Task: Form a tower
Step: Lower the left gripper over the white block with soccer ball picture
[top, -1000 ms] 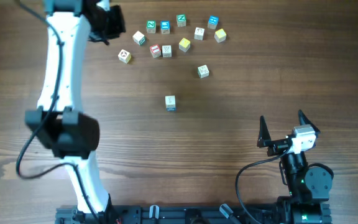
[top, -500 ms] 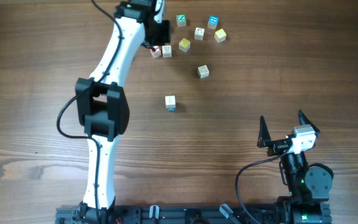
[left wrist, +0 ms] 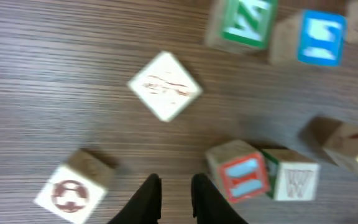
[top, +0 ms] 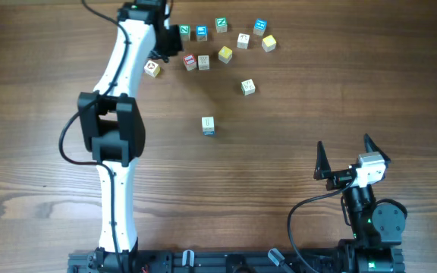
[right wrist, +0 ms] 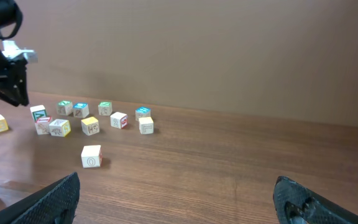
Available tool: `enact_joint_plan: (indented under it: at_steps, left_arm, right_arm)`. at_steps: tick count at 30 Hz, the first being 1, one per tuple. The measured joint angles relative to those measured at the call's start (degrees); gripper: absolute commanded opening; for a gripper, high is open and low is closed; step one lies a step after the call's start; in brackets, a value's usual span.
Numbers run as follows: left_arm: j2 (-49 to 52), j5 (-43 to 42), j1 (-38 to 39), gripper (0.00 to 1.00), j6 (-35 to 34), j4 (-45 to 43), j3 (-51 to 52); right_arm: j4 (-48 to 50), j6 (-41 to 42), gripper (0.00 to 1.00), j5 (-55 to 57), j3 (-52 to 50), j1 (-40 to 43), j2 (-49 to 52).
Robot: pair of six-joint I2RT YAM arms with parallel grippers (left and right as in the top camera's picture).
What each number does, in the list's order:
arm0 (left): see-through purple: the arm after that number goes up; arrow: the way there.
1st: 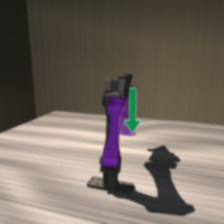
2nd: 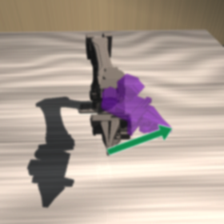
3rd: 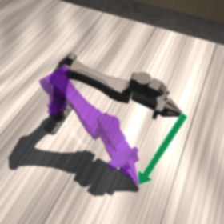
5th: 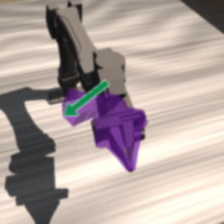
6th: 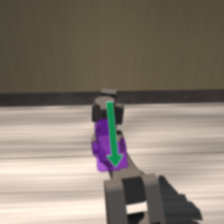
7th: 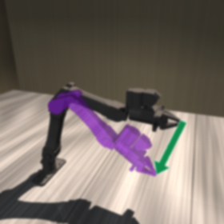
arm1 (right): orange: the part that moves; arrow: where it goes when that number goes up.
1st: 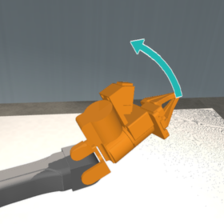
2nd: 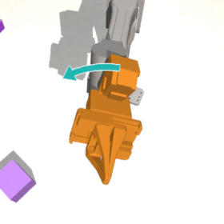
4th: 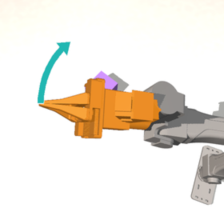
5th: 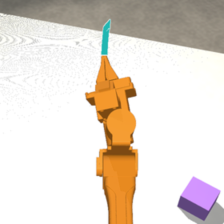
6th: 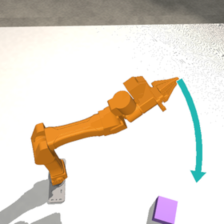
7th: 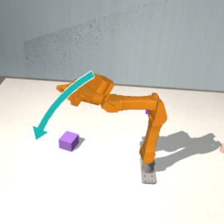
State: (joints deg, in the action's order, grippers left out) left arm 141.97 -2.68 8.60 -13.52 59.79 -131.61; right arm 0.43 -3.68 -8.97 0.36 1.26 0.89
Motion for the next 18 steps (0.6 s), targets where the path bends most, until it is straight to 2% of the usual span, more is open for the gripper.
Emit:
enact_joint_plan:
  at_steps: [8,12,14,16,18]
  left_arm:
    - [0.0,1.29,-1.88,0.25,-0.57,2.21,0.0]
    - [0.0,4.85,-2.36,0.35,-0.55,3.74,0.0]
    - [0.0,5.49,-2.54,0.58,-0.52,4.52,0.0]
    - [0.0,5.88,-2.58,0.75,-0.11,4.79,0.0]
    - [0.0,5.97,-2.58,0.76,0.74,4.98,0.0]
  right_arm:
    - [0.0,0.0,1.0,0.0,0.0,0.0,0.0]
    - [0.0,0.0,1.0,0.02,0.0,0.0,0.0]
    - [0.0,0.0,1.0,0.02,0.0,0.0,0.0]
    - [0.0,0.0,1.0,0.02,0.0,0.0,0.0]
    - [0.0,0.0,1.0,0.0,0.0,-0.02,0.0]
